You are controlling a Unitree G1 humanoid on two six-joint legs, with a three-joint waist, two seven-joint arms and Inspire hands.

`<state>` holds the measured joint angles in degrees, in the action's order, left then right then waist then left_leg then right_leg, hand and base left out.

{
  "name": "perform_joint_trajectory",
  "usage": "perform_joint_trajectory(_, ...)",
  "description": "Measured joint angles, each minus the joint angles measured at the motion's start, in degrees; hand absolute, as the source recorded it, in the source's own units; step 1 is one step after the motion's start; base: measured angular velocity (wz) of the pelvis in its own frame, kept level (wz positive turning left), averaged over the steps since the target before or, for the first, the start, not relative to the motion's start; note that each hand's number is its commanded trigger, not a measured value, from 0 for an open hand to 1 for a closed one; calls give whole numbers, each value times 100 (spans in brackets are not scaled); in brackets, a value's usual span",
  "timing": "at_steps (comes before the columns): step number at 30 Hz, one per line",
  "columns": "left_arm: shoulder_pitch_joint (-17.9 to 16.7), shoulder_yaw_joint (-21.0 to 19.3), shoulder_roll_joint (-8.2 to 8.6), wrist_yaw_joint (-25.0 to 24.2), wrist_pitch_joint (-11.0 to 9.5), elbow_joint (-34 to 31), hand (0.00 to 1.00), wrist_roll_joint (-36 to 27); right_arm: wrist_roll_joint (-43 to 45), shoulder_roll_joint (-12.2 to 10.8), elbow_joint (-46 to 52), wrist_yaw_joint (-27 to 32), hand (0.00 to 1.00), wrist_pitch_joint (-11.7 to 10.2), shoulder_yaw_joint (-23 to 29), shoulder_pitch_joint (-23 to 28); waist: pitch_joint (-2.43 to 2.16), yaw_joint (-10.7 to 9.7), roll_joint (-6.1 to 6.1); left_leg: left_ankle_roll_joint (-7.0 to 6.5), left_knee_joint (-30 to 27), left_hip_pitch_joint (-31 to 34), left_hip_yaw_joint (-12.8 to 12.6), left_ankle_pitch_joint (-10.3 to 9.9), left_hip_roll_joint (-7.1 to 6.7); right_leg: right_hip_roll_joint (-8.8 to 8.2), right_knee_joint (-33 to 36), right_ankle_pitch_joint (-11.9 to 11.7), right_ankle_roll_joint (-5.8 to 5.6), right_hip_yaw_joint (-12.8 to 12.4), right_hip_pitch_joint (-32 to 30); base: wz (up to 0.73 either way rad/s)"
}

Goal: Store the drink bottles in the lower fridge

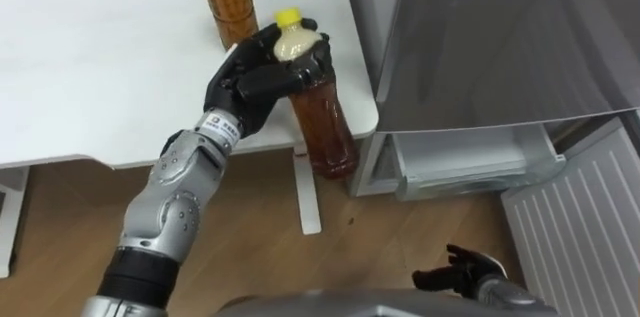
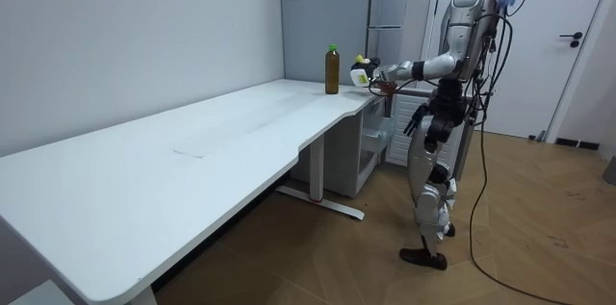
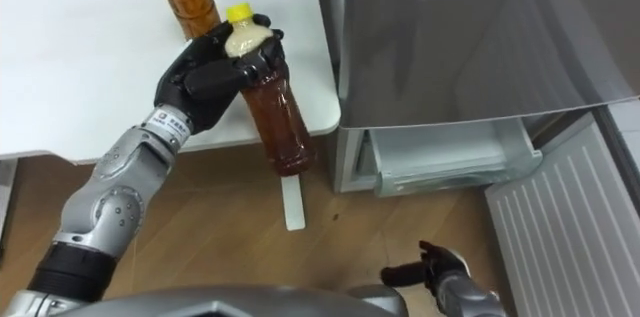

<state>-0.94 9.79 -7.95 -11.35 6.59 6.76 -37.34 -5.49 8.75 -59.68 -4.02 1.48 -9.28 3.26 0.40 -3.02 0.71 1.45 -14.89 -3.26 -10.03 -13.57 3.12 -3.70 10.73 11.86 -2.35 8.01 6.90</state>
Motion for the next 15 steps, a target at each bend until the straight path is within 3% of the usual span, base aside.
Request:
perform_joint_trajectory(7, -27, -11, 19, 0, -10, 0, 100, -265, -2, -76, 1039, -335, 0, 38, -485, 21, 2, 202, 12, -1, -48, 12, 85, 0, -9, -11, 8, 0, 0, 86, 37, 5)
perform_joint_trajectory(15, -57, -18, -85, -85, -26, -1, 100, -243, -133, -231, 1762, -1289, 0, 78, -648, 37, 6, 313, 15, -1, -91, 56, 157, 0, -5, -12, 0, 0, 1, 184, 94, 6)
